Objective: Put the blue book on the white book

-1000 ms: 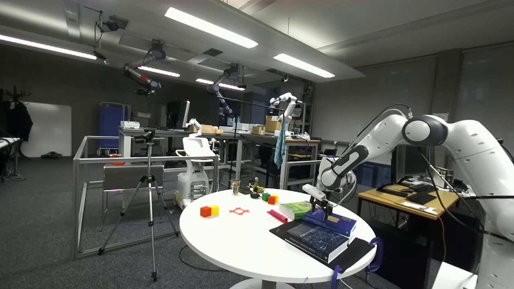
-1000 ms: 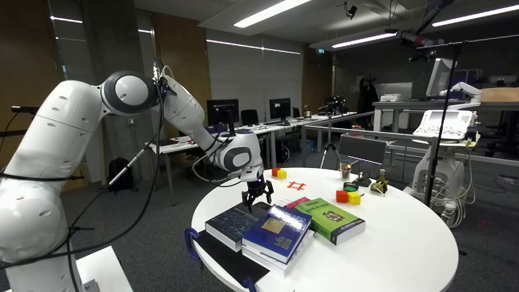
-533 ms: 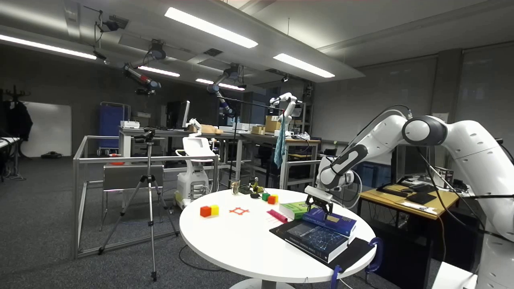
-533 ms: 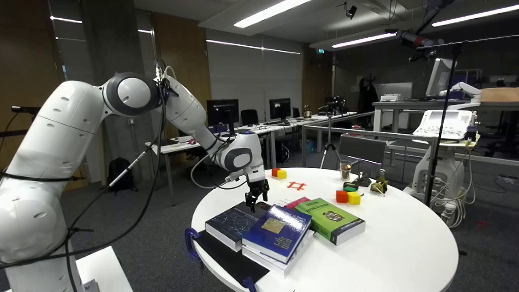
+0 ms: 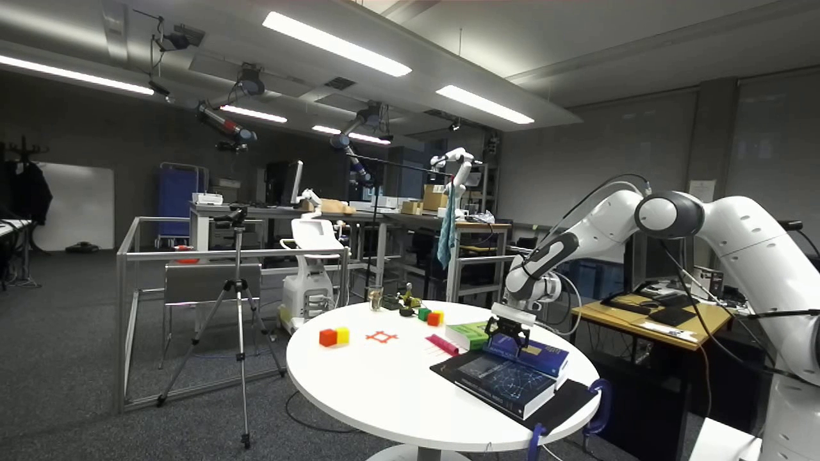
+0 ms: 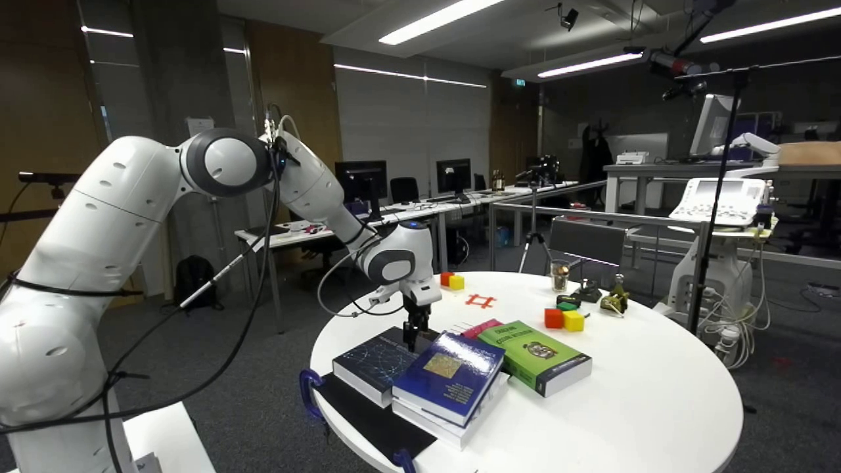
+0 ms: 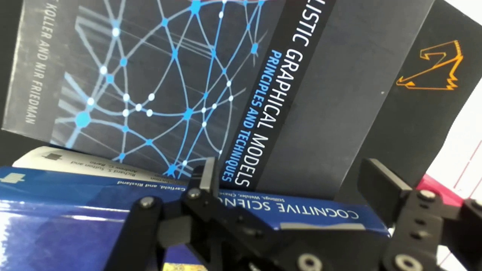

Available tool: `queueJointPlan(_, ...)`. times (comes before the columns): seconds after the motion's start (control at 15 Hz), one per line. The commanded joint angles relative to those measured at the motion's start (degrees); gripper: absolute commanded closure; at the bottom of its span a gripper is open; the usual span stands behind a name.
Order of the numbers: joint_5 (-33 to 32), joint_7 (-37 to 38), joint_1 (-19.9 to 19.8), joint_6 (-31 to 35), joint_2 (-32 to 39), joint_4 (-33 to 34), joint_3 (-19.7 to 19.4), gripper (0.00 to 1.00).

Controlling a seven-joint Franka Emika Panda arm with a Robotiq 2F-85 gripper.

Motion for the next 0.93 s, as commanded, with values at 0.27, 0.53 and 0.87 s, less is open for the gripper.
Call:
queueJointPlan(0.27, 6.21, -5.41, -1.36, -8.91, 3.58, 6.95, 0.38, 0.0)
queueJointPlan(0.53, 9.45, -2.43, -1.39, -11.29, 4.92, 9.43, -0.08, 0.0)
queueJointPlan(0.87, 12.62, 2.05, -2.02, -13.73, 6.78, 12.72, -0.49, 0.0)
